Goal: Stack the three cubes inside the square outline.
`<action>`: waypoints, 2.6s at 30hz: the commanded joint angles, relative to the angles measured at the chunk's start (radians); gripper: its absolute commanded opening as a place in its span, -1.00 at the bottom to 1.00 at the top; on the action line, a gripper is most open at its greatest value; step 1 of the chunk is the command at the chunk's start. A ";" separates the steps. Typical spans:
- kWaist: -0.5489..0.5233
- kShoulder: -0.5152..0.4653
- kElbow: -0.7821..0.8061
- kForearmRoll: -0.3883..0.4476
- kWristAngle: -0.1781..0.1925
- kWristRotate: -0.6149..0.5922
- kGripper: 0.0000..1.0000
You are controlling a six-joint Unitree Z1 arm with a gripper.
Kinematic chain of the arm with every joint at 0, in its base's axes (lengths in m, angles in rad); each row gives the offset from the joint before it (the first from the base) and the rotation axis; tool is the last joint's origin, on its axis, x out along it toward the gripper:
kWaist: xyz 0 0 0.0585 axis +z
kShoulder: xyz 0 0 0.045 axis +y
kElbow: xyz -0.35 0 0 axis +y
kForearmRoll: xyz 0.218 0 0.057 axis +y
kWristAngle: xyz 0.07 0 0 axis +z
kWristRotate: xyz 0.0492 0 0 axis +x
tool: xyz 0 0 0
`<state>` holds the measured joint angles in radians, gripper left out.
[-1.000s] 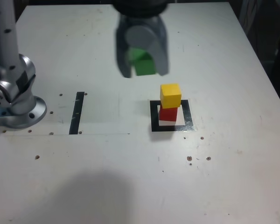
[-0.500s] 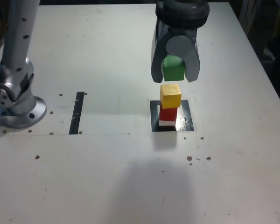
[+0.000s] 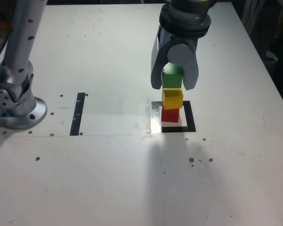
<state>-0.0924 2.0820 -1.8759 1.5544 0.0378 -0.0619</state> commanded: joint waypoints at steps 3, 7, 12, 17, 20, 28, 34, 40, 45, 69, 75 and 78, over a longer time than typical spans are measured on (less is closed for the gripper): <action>0.007 0.004 0.008 0.000 -0.002 0.002 -0.60; 0.018 0.006 0.023 -0.005 -0.002 0.003 -0.56; 0.026 0.007 0.034 -0.007 -0.003 0.005 -0.53; 0.025 0.006 0.029 -0.007 -0.011 0.004 -0.53; 0.019 0.006 0.024 -0.007 -0.026 0.001 -0.53; 0.008 0.009 0.019 -0.003 -0.059 -0.001 -0.52; 0.008 0.024 0.016 -0.008 -0.061 0.003 -0.51; 0.011 0.035 0.012 -0.017 -0.059 0.017 -0.27; 0.014 0.029 0.012 -0.024 -0.055 0.025 0.49; -0.012 -0.306 0.118 0.042 0.009 0.035 0.99; -0.024 -0.522 0.315 0.031 -0.027 0.038 0.99; -0.038 -0.595 0.418 0.013 -0.035 0.021 0.99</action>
<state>-0.1258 1.6461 -1.4840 1.5706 0.0032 -0.0343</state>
